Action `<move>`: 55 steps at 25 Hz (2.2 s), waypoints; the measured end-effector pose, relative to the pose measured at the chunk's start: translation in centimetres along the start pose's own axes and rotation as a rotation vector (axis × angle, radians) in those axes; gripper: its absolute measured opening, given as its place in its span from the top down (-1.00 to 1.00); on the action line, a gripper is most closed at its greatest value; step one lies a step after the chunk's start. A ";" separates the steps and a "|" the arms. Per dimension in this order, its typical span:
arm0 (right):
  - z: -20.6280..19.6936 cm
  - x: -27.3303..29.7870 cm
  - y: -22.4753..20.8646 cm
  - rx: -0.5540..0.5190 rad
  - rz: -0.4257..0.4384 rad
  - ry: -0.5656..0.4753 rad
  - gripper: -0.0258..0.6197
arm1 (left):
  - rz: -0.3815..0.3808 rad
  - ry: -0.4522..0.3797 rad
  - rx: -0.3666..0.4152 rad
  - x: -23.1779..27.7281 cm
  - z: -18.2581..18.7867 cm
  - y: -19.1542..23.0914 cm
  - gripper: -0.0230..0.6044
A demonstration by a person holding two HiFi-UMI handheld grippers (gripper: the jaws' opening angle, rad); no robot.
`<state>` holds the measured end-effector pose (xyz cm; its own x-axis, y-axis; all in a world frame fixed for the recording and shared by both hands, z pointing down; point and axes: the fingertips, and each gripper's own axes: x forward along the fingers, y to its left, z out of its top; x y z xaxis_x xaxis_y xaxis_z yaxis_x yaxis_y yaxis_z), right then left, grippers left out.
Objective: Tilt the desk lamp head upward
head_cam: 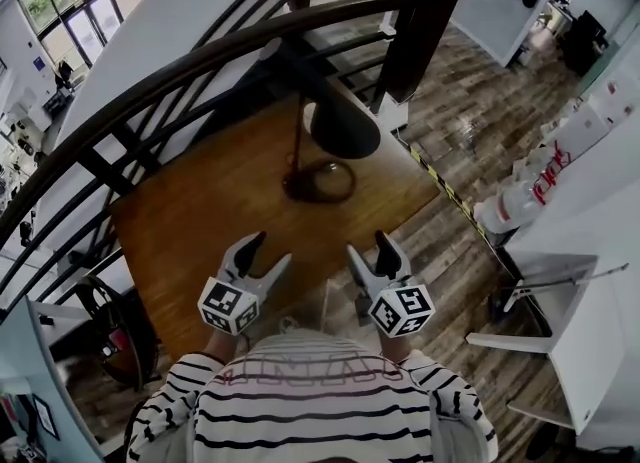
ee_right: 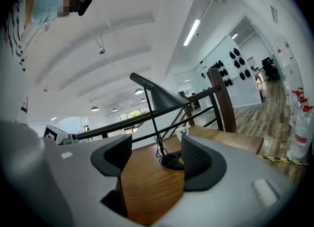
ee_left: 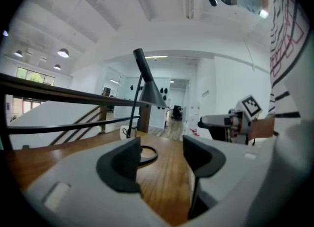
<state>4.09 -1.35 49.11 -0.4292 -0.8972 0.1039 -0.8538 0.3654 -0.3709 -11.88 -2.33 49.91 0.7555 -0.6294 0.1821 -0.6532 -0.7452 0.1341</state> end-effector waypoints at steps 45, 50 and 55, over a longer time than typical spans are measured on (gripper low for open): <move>8.9 21.7 -13.8 -0.236 0.344 0.007 0.50 | 0.284 -0.037 0.077 22.0 5.3 16.2 0.27; 9.1 22.0 -13.8 -0.303 0.327 0.031 0.51 | 0.244 -0.037 0.087 22.6 5.3 15.9 0.41; 9.7 21.9 -14.1 -0.311 0.278 0.029 0.53 | 0.187 -0.022 0.099 23.5 5.1 15.1 0.49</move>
<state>9.63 -28.57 47.67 -0.6604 -0.7480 0.0670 -0.7505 0.6543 -0.0930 -3.69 -29.48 51.21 0.6235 -0.7625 0.1730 -0.7745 -0.6326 0.0032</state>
